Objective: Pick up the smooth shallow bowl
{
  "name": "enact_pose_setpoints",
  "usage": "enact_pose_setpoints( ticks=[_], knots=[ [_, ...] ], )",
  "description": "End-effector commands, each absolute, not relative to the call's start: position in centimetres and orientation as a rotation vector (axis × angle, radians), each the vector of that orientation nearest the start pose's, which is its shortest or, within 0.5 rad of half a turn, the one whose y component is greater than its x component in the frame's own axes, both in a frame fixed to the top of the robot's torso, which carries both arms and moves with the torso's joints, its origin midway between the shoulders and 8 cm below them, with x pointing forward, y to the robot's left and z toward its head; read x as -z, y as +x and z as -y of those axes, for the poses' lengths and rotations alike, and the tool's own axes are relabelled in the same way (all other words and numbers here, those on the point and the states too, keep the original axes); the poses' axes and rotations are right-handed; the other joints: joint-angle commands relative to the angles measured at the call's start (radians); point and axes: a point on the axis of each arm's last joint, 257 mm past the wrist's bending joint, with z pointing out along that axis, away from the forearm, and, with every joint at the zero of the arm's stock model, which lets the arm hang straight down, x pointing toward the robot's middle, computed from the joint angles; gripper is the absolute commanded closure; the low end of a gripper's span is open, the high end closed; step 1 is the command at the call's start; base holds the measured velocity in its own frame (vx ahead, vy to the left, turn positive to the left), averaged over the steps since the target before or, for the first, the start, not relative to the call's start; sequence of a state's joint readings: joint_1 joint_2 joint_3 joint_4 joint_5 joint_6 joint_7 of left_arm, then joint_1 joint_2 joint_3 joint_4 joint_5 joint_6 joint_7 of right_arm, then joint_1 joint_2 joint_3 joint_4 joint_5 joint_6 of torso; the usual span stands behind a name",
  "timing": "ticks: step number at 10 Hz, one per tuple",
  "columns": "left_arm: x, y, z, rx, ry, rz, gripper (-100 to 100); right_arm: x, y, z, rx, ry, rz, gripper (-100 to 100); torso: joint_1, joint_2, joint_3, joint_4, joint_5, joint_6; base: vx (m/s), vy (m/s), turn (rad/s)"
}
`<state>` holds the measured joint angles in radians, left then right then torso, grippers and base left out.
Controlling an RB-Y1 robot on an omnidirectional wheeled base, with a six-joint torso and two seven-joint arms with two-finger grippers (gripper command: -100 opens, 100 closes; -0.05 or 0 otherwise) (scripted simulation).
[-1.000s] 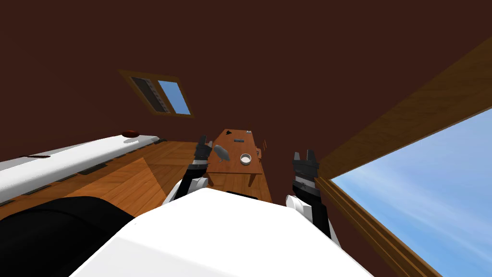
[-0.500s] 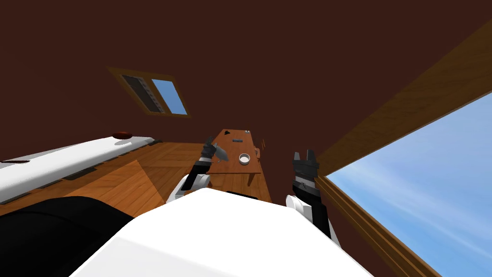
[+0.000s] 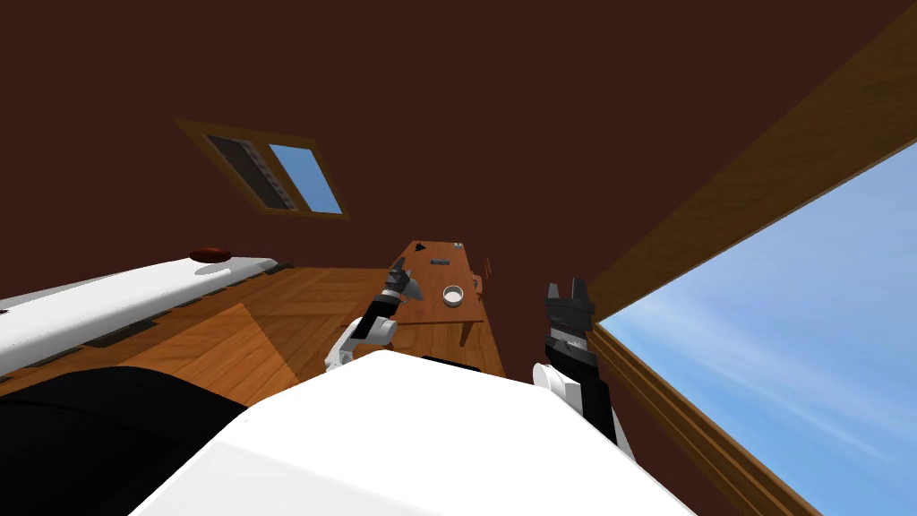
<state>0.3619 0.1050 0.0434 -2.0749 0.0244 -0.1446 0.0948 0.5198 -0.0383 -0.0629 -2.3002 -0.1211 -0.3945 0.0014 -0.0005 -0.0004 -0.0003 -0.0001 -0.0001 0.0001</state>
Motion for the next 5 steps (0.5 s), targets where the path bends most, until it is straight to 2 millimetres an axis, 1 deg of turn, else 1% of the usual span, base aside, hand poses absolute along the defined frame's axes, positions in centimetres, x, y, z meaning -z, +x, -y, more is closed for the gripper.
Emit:
enact_pose_setpoints(
  ticks=[1,3,4,5],
  knots=[
    [10.8,44.0,-30.0,1.250,-1.032,-0.954,-100,-0.9,35.0,31.4,-1.287,0.779,-0.636,0,0.000,0.000,0.000,0.000,0.000,0.000,0.000,-0.005,-0.026],
    [13.1,45.9,-29.5,1.267,-1.110,-0.998,-100,-0.9,35.0,31.4,-1.287,0.779,-0.636,0,0.000,0.000,0.000,0.000,0.000,0.000,-0.002,-0.007,-0.068],
    [13.6,46.0,-29.5,1.258,-1.127,-1.011,-100,-0.9,35.0,31.4,-1.287,0.779,-0.636,0,0.000,0.000,0.000,0.000,0.000,0.000,-0.002,-0.006,-0.035],
    [14.9,47.0,-29.2,1.265,-1.170,-1.033,-100,-0.9,35.0,31.4,-1.287,0.779,-0.636,0,0.000,0.000,0.000,0.000,0.000,0.000,-0.001,-0.008,-0.065]
  ],
)
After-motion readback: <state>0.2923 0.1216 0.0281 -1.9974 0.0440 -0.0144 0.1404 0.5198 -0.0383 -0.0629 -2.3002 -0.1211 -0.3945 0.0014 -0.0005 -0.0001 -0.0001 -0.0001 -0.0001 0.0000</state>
